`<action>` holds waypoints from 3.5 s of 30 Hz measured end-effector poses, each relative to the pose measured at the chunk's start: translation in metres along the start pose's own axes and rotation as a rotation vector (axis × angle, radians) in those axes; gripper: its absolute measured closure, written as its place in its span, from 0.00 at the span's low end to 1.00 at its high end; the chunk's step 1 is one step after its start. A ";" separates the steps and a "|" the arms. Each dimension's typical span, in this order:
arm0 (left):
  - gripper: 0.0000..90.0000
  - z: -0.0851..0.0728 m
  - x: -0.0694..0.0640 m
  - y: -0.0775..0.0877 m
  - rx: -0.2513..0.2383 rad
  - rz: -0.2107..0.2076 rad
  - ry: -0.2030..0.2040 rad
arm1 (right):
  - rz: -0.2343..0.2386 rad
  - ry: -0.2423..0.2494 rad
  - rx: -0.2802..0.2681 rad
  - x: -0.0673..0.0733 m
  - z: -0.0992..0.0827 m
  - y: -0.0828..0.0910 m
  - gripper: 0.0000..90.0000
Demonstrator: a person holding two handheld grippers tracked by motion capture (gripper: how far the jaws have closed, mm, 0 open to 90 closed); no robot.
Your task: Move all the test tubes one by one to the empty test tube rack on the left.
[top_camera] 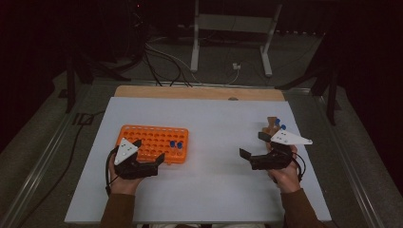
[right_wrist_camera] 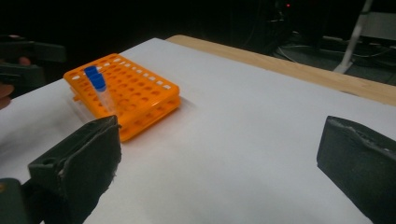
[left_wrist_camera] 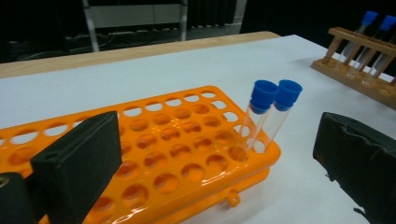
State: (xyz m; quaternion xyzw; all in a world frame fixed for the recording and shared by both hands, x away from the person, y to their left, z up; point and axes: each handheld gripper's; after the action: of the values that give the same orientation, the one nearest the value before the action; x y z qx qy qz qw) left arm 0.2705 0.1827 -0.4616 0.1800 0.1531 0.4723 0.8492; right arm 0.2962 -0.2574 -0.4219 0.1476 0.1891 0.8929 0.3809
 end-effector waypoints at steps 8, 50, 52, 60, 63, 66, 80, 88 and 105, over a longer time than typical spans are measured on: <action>0.01 -0.001 0.005 0.005 0.003 0.024 0.017 | -0.032 -0.007 -0.013 -0.007 0.002 0.006 0.00; 0.01 -0.006 0.002 -0.005 0.047 0.027 0.004 | -0.291 -0.072 0.115 -0.099 -0.035 0.031 0.62; 0.01 -0.007 0.002 -0.005 0.047 0.026 0.004 | -0.304 -0.064 0.126 -0.101 -0.037 0.028 0.66; 0.01 -0.007 0.002 -0.005 0.050 0.026 0.006 | -0.340 -0.021 0.155 -0.099 -0.038 0.022 0.80; 0.01 -0.007 0.002 -0.006 0.050 0.026 0.005 | -0.342 -0.014 0.159 -0.098 -0.038 0.022 0.82; 0.01 -0.008 0.002 -0.006 0.052 0.027 0.003 | -0.340 -0.012 0.161 -0.096 -0.038 0.022 0.84; 0.01 -0.008 0.002 -0.006 0.054 0.024 0.003 | -0.335 -0.040 0.092 -0.094 -0.032 0.034 0.85; 0.01 -0.008 0.002 -0.006 0.053 0.022 0.003 | -0.330 -0.033 0.035 -0.087 -0.019 0.047 0.85; 0.01 -0.008 0.002 -0.006 0.050 0.020 0.003 | -0.298 -0.015 -0.035 -0.074 -0.001 0.061 0.85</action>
State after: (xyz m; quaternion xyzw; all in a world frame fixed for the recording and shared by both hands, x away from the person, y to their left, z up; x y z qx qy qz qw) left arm 0.2726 0.1829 -0.4711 0.2019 0.1644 0.4770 0.8395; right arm 0.3067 -0.3506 -0.4042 0.1179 0.1907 0.8284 0.5133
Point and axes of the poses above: each handheld gripper's, and its own axes: y roughly backward along the jaws, z roughly out of its top, x roughly to its left, and after that the axes turned 4 degrees about x, right-handed
